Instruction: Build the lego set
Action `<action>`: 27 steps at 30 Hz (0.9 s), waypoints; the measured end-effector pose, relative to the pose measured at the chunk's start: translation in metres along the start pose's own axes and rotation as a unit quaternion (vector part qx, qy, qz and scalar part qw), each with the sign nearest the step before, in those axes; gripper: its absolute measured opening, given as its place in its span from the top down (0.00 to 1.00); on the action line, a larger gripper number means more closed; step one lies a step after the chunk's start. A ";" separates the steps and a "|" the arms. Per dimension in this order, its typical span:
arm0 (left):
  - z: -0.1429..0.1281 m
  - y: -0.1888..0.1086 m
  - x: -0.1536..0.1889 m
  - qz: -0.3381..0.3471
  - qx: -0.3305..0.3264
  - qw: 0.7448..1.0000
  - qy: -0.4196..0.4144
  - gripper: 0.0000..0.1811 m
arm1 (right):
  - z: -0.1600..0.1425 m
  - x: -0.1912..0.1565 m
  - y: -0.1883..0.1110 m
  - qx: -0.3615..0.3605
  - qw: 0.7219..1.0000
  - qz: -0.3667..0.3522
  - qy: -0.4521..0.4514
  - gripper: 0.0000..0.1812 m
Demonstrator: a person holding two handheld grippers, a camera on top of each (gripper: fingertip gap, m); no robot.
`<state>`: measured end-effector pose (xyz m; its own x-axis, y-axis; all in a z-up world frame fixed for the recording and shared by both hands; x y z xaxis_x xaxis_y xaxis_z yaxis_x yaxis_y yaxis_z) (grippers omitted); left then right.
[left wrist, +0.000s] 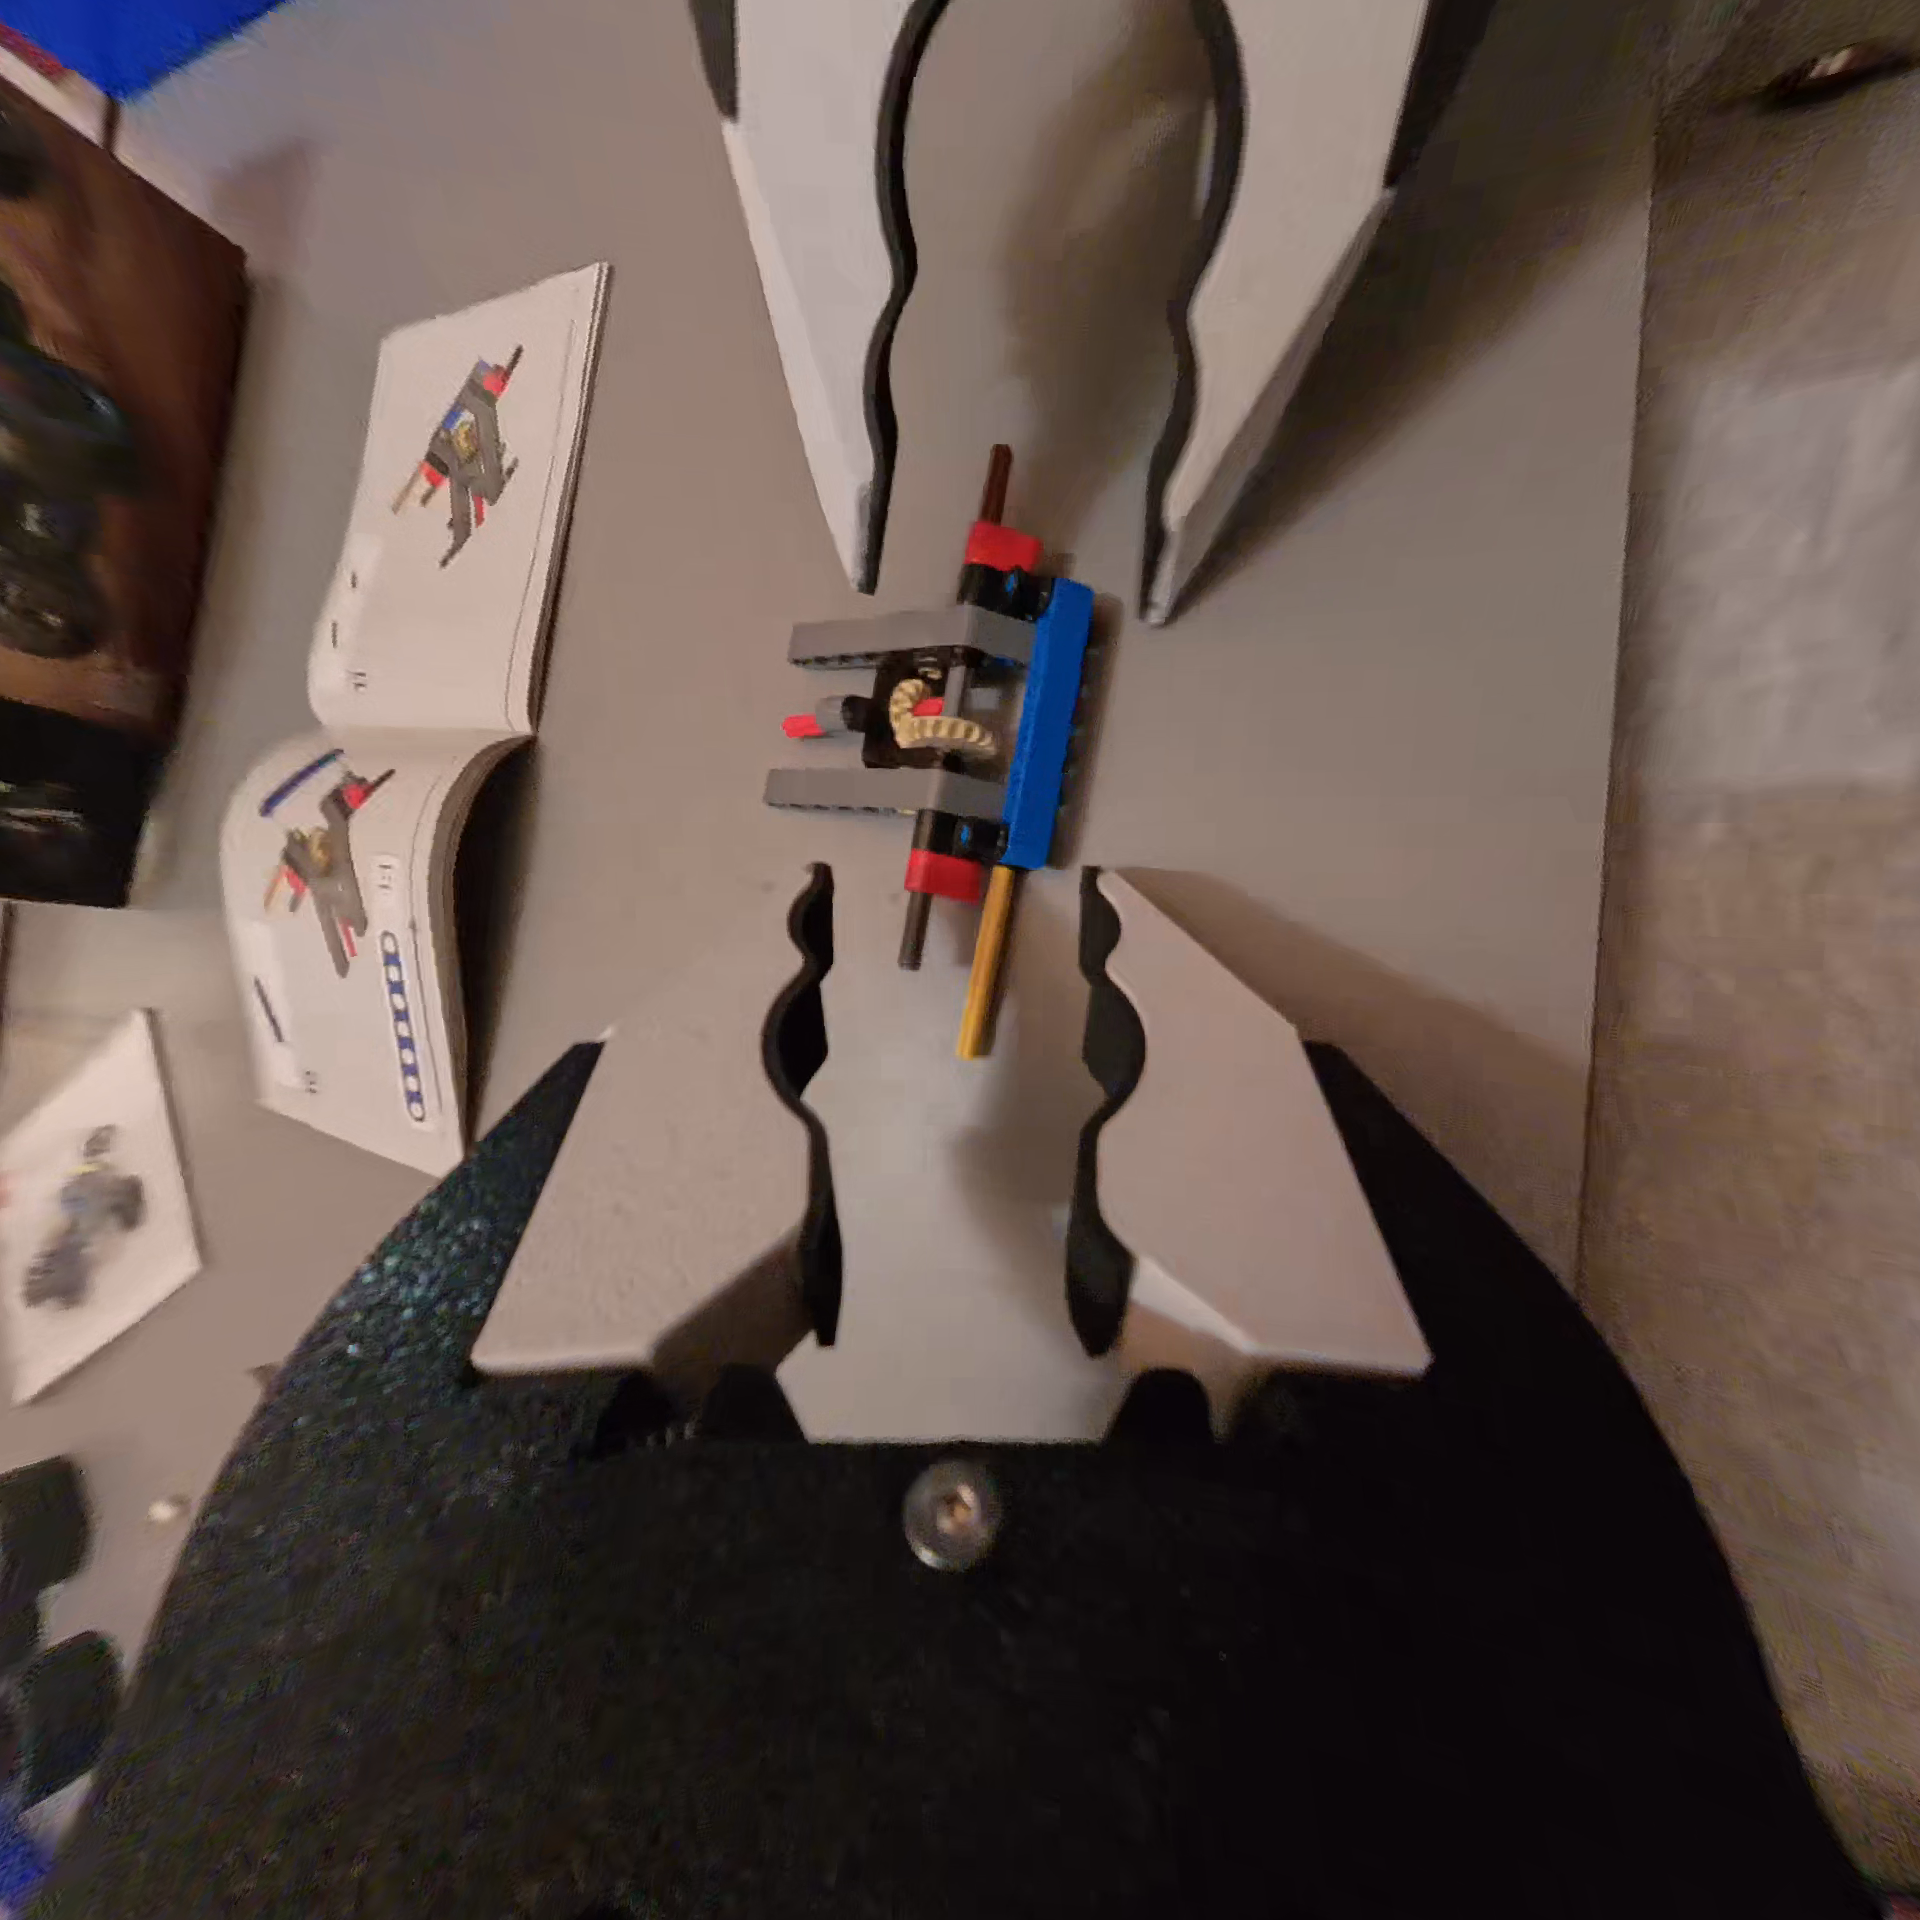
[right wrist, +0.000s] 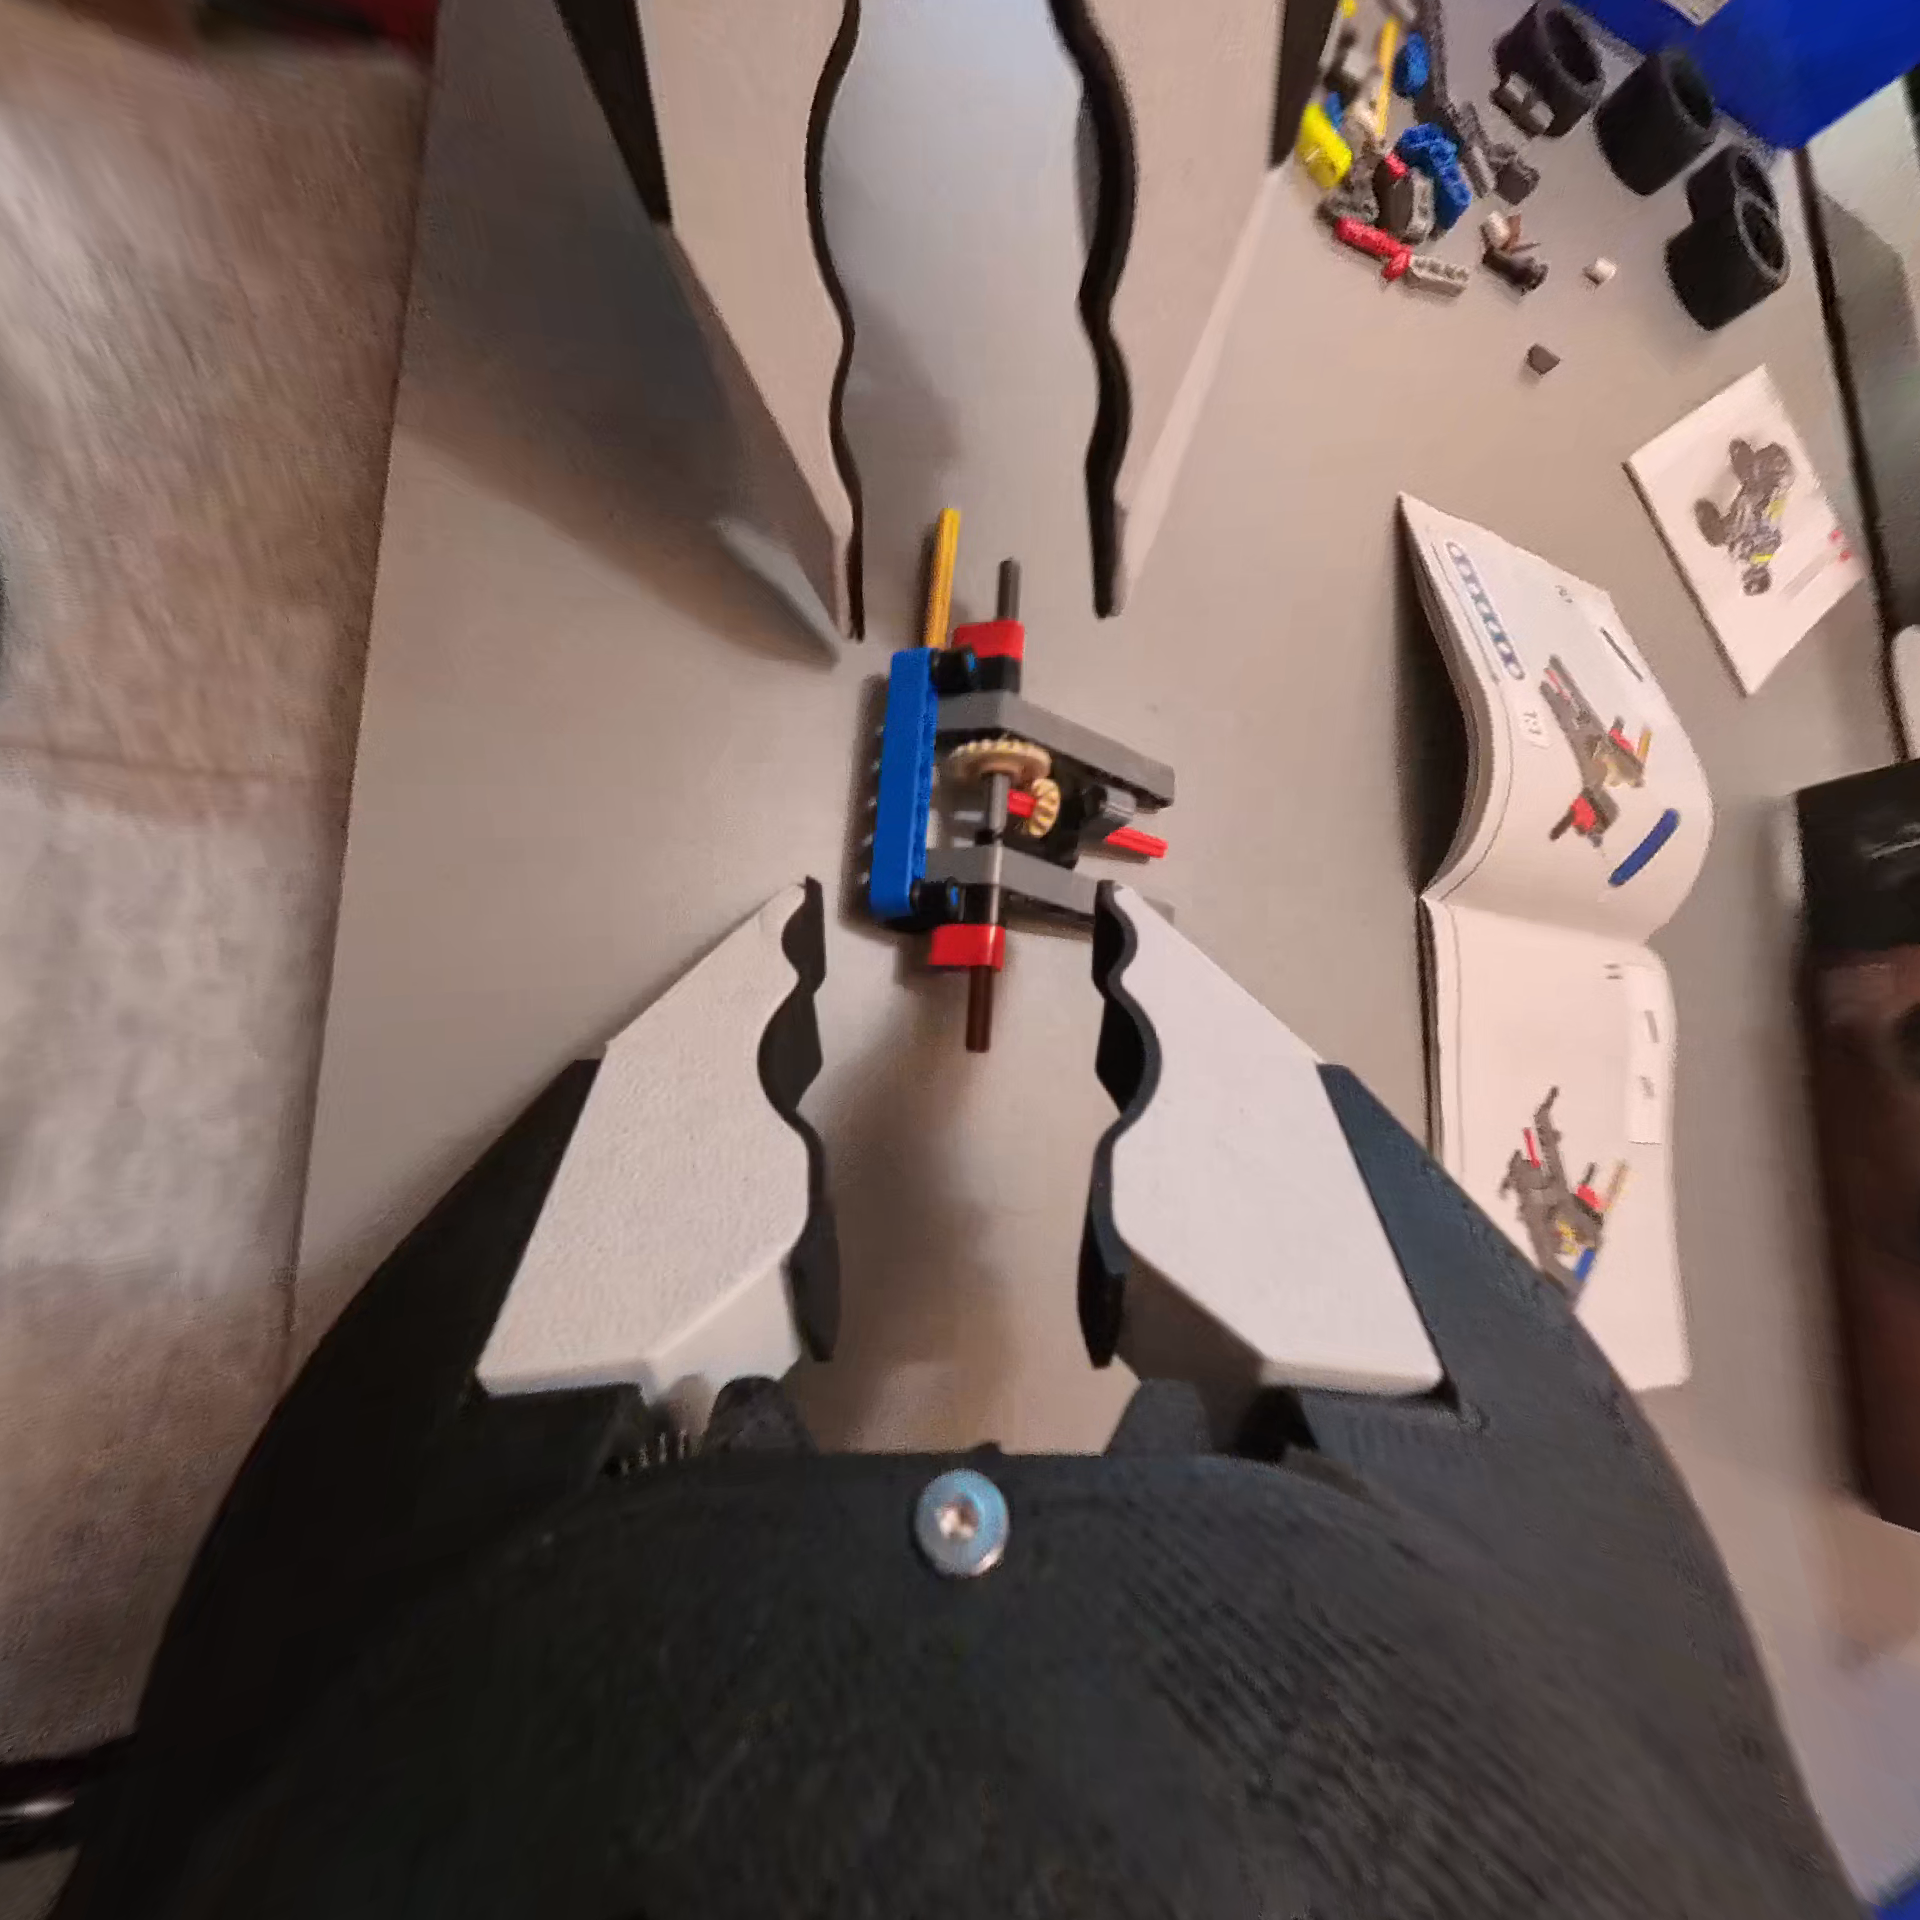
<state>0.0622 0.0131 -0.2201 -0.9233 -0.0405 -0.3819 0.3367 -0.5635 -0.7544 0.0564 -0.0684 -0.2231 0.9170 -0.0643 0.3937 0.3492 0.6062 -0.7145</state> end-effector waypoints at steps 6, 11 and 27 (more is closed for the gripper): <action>0.001 0.008 0.003 0.078 0.006 0.995 0.061 0.82 | 0.001 -0.004 0.005 0.000 0.998 -0.032 -0.061 0.85; 0.004 0.013 0.004 0.112 -0.001 0.988 0.106 0.88 | 0.001 -0.003 0.007 0.010 0.990 -0.079 -0.114 0.88; 0.004 0.019 -0.015 0.221 0.060 0.964 0.137 0.89 | -0.006 0.010 0.011 0.043 0.973 -0.170 -0.148 0.92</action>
<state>0.0819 -0.0002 -0.2261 -0.6052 -0.0883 -0.7912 0.6474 -0.6330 -0.4246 0.0708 -0.0671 -0.2306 0.6509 -0.0508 0.7575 0.5943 0.6549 -0.4668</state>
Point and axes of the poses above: each gripper's, where its closed fingertips meet, y out along the fingers, z out of its top, x = y × z across the jaws, the point moved 3 cm from there along -y, back along the fingers, and after that the axes turned 3 degrees about -x, right-handed, at the moved point
